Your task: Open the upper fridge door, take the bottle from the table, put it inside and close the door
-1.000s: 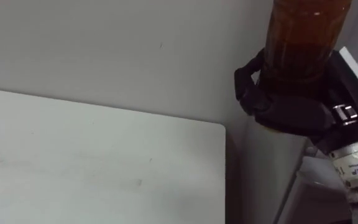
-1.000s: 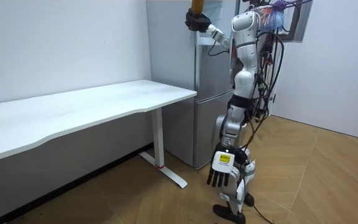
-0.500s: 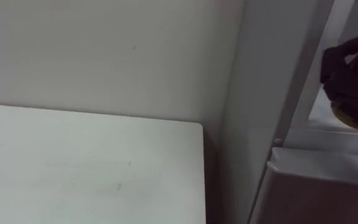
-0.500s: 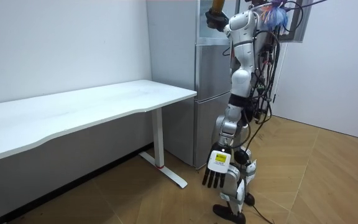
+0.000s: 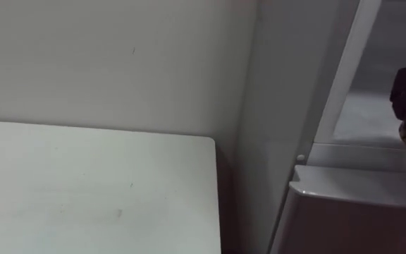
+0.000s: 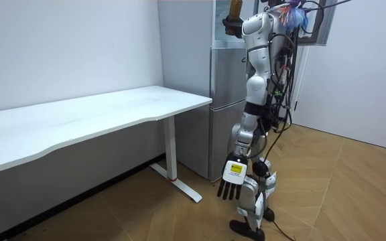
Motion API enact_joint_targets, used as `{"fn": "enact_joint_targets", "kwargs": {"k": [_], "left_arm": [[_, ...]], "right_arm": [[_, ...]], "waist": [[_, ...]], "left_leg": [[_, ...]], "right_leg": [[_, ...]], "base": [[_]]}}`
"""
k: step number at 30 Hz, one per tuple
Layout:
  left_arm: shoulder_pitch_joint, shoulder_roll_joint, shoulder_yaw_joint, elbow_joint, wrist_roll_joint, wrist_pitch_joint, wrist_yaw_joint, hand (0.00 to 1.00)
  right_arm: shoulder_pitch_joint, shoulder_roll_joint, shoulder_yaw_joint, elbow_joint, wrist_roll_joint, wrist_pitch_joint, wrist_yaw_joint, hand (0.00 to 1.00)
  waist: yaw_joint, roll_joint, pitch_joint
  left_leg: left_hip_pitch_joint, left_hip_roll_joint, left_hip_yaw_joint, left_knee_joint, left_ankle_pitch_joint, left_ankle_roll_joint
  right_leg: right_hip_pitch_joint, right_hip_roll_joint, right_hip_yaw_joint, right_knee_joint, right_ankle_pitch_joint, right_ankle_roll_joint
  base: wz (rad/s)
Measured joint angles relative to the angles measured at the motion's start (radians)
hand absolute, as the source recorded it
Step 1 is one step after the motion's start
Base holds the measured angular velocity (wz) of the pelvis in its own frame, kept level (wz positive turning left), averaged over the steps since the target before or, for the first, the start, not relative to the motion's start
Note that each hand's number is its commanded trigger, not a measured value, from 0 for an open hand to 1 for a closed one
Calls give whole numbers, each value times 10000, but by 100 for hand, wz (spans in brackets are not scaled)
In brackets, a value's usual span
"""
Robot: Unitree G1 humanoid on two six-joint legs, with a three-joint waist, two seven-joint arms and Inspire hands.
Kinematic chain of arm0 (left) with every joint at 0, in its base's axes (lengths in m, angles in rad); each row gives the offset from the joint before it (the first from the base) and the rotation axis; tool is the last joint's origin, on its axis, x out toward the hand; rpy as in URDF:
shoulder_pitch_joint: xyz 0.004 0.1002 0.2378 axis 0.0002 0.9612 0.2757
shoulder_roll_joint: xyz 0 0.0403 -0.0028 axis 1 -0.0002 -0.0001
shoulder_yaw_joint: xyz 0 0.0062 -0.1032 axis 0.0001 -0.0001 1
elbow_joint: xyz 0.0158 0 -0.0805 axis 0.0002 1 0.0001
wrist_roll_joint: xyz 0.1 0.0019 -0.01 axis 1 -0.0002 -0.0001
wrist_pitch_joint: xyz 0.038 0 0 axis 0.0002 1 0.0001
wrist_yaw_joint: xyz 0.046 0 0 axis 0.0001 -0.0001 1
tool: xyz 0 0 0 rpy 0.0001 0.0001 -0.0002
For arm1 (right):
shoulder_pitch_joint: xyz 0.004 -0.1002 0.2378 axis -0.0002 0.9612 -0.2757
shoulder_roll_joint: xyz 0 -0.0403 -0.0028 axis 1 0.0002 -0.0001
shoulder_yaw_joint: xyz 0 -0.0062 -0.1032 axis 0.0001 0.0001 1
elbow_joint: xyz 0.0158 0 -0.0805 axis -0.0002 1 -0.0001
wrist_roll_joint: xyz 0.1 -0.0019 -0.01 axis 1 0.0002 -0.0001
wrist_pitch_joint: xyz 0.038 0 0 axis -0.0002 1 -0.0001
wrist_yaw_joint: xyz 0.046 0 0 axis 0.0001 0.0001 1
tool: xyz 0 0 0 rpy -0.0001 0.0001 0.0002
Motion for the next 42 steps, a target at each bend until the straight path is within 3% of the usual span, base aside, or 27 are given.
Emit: {"fn": "enact_joint_targets", "kwargs": {"k": [7, 10, 19, 21, 23, 29, 33, 42], "left_arm": [[-20, 24, 23, -22, 39, 72, 5, 0], [-73, 32, 26, -91, 44, 169, -6, 0], [-63, 117, 12, -239, 335, 560, -43, 0], [-61, 219, -10, -266, 343, 624, -97, 0], [-39, 366, -86, -331, 333, 787, -84, 0], [-12, 609, -70, -380, 647, 1379, -100, 0], [157, 718, -30, -527, 711, 1685, -99, 0], [448, 721, 26, -1338, 708, 1871, -57, 0]], "right_arm": [[-11, -98, -81, 1063, 428, 11, -165, 100], [-13, -99, -69, 1559, 435, 233, -154, 100], [-882, -279, -27, 2950, 1264, 228, -178, 100], [-1114, -408, 1, 3411, 1588, 227, -183, 100], [-1440, -877, 289, 4157, 2142, 224, -229, 100], [-2614, -1829, 919, 5986, 2808, 684, -169, 100], [-3375, -1933, 1088, 6978, 2840, 966, -220, 100], [-4030, -2249, 1227, 7570, 3126, 1547, -1099, 100]], "waist": [[142, -52, 10], [207, -34, 29], [126, -154, 105], [131, -203, 98], [138, -229, 99], [162, -311, 45], [162, -399, -48], [303, -432, -99]], "left_leg": [[106, 28, 73, 4, -21, -28], [104, 24, 59, 0, -21, -27], [6, 27, 13, 21, -27, -23], [-5, 29, 28, 81, -29, -19], [-18, 27, 28, 162, -27, -10], [-145, 28, 51, 379, -16, 13], [-396, 32, 47, 536, 51, 33], [-732, 10, -69, 735, 192, 74]], "right_leg": [[59, 28, 18, -1, 1, -1], [49, 24, 12, 5, 0, -1], [-13, 28, 11, 44, 58, -50], [-18, 25, 21, 71, 91, -57], [-53, 5, 21, 197, 107, -56], [-175, -41, -33, 372, 209, -68], [-435, -69, -35, 549, 255, -97], [-723, -140, -243, 512, 302, -80]], "base": [[0], [-1], [-3], [-6], [-3], [-2], [0], [4]]}}
